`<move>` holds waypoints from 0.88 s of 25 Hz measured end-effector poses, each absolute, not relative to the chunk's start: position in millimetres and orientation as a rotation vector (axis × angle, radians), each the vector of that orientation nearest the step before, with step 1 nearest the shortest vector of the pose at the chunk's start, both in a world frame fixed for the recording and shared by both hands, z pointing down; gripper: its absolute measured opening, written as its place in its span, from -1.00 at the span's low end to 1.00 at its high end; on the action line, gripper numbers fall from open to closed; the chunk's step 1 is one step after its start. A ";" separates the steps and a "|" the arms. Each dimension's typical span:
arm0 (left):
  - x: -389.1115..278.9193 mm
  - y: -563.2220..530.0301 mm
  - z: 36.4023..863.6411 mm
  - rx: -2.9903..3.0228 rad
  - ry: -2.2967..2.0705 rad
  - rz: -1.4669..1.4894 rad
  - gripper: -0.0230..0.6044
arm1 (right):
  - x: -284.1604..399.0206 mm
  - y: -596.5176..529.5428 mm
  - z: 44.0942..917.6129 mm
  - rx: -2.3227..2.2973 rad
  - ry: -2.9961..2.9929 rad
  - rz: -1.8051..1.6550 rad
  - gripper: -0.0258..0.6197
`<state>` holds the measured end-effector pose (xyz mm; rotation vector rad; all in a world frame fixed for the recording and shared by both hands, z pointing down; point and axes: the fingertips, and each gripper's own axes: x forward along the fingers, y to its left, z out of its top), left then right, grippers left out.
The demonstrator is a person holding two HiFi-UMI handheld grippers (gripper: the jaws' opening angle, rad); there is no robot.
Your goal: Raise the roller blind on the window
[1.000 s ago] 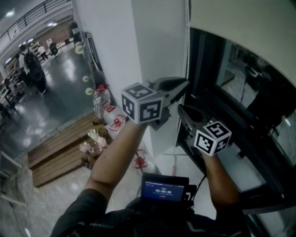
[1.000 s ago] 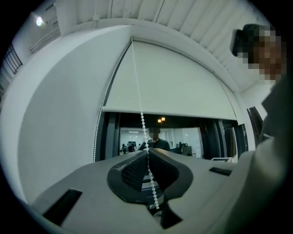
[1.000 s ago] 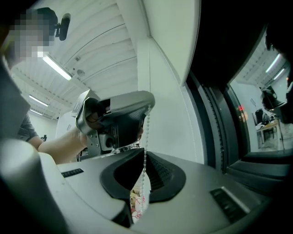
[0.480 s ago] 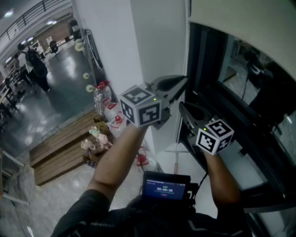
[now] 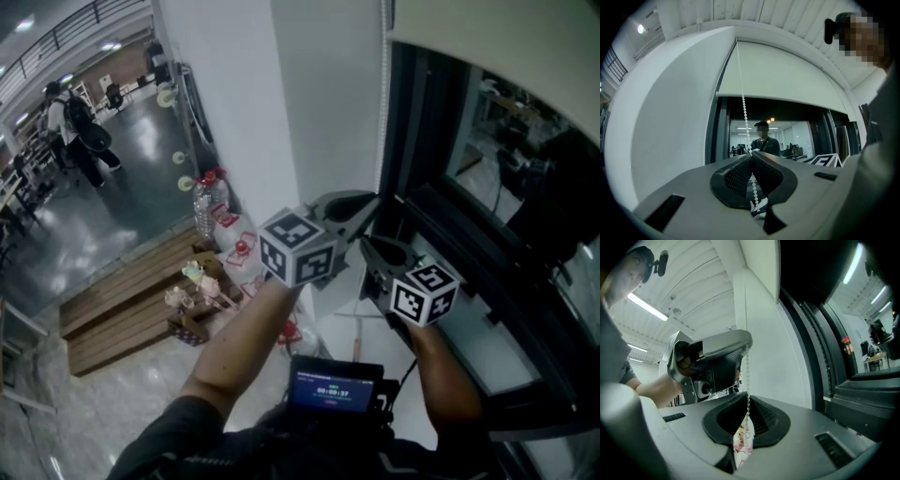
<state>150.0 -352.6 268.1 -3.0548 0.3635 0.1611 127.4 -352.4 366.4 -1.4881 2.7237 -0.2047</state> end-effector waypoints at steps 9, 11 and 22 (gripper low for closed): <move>147.3 -358.2 324.7 -3.094 0.419 0.047 -0.91 | 126.4 -356.2 419.5 -1.526 2.767 -0.336 -0.88; 147.3 -357.4 331.5 -3.095 0.425 0.033 -0.91 | 126.6 -356.0 426.9 -1.534 2.772 -0.355 -0.88; 142.7 -357.1 342.4 -3.115 0.423 0.063 -0.92 | 136.9 -338.2 424.2 -1.642 2.877 -0.218 -0.68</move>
